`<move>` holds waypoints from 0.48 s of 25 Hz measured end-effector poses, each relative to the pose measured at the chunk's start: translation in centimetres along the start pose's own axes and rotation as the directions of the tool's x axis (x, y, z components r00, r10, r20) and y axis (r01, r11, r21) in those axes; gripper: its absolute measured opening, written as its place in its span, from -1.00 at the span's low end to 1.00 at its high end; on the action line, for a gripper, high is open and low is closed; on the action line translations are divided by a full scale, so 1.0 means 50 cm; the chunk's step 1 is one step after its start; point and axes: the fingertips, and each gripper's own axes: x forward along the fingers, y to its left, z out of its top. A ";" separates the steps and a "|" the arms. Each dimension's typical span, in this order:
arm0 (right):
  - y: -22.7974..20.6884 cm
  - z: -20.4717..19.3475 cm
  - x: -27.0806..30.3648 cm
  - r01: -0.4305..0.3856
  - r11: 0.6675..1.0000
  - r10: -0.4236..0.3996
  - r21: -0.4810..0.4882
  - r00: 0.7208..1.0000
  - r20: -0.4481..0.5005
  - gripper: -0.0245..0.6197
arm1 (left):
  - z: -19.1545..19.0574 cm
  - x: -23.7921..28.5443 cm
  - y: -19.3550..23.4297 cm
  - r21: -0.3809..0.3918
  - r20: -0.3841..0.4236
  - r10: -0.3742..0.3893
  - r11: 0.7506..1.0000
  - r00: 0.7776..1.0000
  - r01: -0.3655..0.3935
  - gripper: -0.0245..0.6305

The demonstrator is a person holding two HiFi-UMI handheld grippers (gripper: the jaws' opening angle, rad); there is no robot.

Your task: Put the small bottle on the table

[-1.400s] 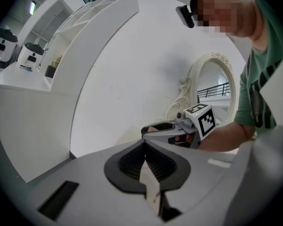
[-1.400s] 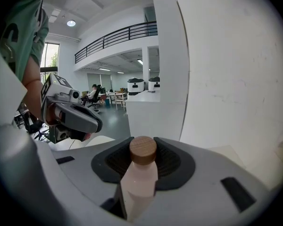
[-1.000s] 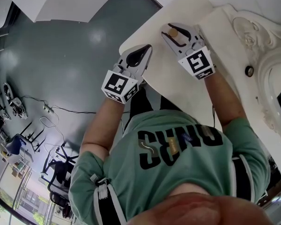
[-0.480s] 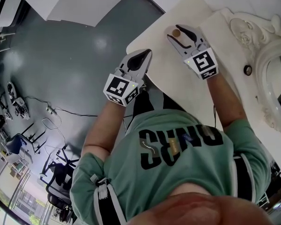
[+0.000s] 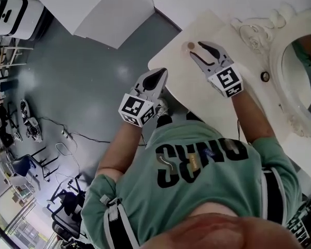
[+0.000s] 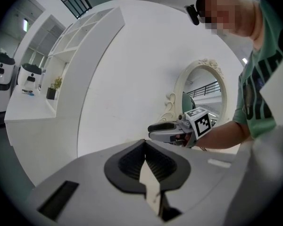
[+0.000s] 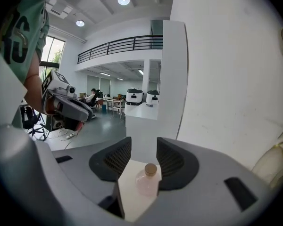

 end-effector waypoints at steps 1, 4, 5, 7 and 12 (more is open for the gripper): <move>0.001 0.006 -0.013 0.000 1.000 0.000 0.009 1.000 0.000 -0.43 | 0.009 -0.008 -0.013 0.005 0.002 0.008 1.000 1.000 -0.008 -0.90; 0.005 0.019 -0.051 -0.012 0.997 0.011 0.072 1.000 0.005 -0.51 | 0.032 -0.027 -0.051 0.015 0.007 0.044 0.999 0.999 -0.044 -0.90; 0.005 0.023 -0.063 -0.024 0.995 0.023 0.094 1.000 0.012 -0.53 | 0.039 -0.030 -0.062 0.017 0.007 0.059 0.998 0.998 -0.059 -0.90; 0.004 0.026 -0.081 -0.055 0.991 0.052 0.121 0.998 0.027 -0.58 | 0.048 -0.029 -0.080 0.021 0.004 0.092 0.995 0.996 -0.092 -0.90; 0.027 0.023 -0.120 -0.115 0.979 0.102 0.171 0.991 0.082 -0.75 | 0.032 -0.040 -0.116 0.014 -0.044 0.159 0.987 0.986 -0.159 -0.90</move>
